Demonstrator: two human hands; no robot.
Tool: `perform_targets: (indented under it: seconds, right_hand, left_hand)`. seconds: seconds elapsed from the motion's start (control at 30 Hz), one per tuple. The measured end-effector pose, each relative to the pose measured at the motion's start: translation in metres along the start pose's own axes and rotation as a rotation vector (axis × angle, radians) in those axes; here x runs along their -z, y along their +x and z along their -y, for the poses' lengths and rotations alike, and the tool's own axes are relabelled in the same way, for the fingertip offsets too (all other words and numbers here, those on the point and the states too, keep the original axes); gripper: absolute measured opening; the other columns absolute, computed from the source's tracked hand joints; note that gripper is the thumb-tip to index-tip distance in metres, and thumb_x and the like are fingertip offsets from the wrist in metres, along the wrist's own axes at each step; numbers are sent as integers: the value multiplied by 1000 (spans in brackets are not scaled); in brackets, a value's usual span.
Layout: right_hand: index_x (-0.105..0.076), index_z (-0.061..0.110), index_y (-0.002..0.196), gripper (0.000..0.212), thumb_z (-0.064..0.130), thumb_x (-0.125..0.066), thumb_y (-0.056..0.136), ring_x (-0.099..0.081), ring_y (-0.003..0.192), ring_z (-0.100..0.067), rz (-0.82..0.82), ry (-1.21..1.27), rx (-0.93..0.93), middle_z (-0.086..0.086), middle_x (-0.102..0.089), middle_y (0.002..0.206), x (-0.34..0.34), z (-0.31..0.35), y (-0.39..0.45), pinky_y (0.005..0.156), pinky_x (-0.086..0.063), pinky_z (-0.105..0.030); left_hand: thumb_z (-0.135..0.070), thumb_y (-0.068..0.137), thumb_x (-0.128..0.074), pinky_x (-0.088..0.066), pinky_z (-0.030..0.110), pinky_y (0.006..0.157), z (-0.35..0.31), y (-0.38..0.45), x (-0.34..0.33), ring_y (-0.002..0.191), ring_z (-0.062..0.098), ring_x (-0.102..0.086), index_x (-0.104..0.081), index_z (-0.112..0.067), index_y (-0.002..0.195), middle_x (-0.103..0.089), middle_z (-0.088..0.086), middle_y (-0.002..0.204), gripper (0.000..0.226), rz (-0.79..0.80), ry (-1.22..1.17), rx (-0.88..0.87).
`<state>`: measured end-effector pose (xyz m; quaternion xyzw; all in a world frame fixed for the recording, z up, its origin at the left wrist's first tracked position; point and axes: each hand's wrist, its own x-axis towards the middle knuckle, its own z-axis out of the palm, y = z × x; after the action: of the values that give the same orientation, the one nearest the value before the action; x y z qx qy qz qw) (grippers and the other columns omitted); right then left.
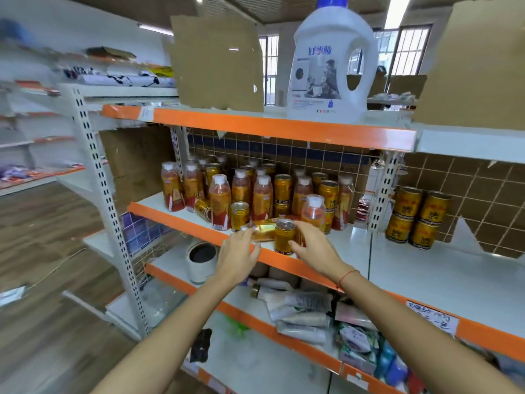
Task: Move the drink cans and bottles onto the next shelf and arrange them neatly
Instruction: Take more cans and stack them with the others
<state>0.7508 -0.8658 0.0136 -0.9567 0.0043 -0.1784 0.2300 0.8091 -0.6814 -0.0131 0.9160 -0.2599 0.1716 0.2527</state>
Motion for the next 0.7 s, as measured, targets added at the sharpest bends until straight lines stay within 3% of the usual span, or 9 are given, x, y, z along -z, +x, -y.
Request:
perform_targets:
  seconds: [0.37, 0.57, 0.7]
  right_hand:
    - [-37, 18, 142, 52, 26, -54, 93, -45, 126, -17, 45, 7, 98, -2, -50, 137, -11, -1, 50, 101, -40, -31]
    - [-35, 17, 144, 54, 28, -52, 94, -38, 134, -16, 86, 22, 131, 0, -40, 147, -17, 0, 73, 108, -35, -31]
    - [-34, 18, 144, 54, 29, -51, 94, -44, 128, -17, 123, 13, 128, 0, -40, 146, -25, 2, 87, 105, -39, -33]
  left_hand:
    - [-32, 98, -44, -37, 36, 95, 21, 44, 0, 117, 24, -49, -46, -13, 132, -56, 5, 127, 39, 1, 71, 73]
    - [-31, 97, -45, -38, 37, 91, 32, 58, -4, 111, 25, -51, -47, -13, 130, -58, 7, 119, 38, -12, 76, 98]
    - [-32, 97, -45, -38, 36, 93, 44, 65, -3, 115, 24, -50, -46, -14, 133, -57, 6, 124, 40, -19, 63, 124]
